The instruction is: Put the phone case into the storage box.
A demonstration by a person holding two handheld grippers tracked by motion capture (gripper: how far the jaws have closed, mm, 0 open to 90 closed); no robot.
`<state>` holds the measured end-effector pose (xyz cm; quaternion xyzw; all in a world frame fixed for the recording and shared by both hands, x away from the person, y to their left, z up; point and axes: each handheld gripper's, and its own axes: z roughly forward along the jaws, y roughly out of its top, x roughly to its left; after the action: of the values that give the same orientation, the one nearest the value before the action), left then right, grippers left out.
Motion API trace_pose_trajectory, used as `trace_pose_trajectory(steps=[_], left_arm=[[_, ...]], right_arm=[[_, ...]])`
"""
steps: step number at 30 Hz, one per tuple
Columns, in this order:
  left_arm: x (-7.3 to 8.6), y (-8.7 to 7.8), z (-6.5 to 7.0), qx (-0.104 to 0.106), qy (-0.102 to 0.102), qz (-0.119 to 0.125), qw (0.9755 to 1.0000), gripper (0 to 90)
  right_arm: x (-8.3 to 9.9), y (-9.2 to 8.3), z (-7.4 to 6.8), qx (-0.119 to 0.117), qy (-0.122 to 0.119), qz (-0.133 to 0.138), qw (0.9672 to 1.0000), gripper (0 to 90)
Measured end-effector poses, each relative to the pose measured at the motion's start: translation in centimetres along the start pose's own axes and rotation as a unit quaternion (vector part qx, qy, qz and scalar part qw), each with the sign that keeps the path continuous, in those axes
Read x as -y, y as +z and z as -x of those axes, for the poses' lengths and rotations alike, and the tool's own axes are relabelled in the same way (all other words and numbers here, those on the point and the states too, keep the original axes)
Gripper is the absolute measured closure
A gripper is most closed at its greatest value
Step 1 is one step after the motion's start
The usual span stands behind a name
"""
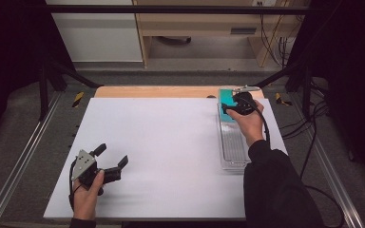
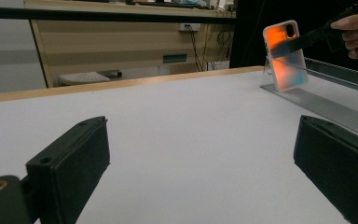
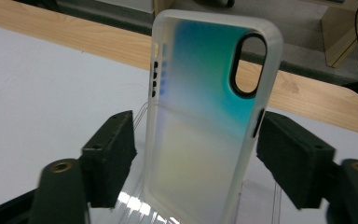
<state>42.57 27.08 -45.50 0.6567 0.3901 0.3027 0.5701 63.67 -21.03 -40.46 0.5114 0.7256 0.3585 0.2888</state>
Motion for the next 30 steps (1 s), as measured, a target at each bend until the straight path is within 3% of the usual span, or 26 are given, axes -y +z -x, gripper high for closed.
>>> trace_pose_trajectory(steps=[2, 6, 20, 30], left_arm=[[0.1, 0.0, 0.0, 0.0, -0.001, -0.002, 1.0, 3.1], [0.0, -0.1, 0.0, 0.001, 0.001, 0.0, 1.0, 3.1], [0.0, -0.2, -0.1, -0.005, 0.006, 0.0, 1.0, 3.1], [0.0, -0.1, 0.0, -0.005, 0.009, -0.001, 1.0, 2.1]], right_arm=[[0.0, 0.1, 0.1, -0.002, 0.007, 0.001, 1.0, 17.8], [0.1, 0.1, 0.4, 0.003, 0.012, 0.008, 0.9999, 12.8], [-0.7, -2.2, 0.6, -0.006, 0.02, 0.047, 0.9987, 10.4], [-0.9, -3.3, 1.2, -0.012, 0.044, 0.068, 0.9966, 9.2]])
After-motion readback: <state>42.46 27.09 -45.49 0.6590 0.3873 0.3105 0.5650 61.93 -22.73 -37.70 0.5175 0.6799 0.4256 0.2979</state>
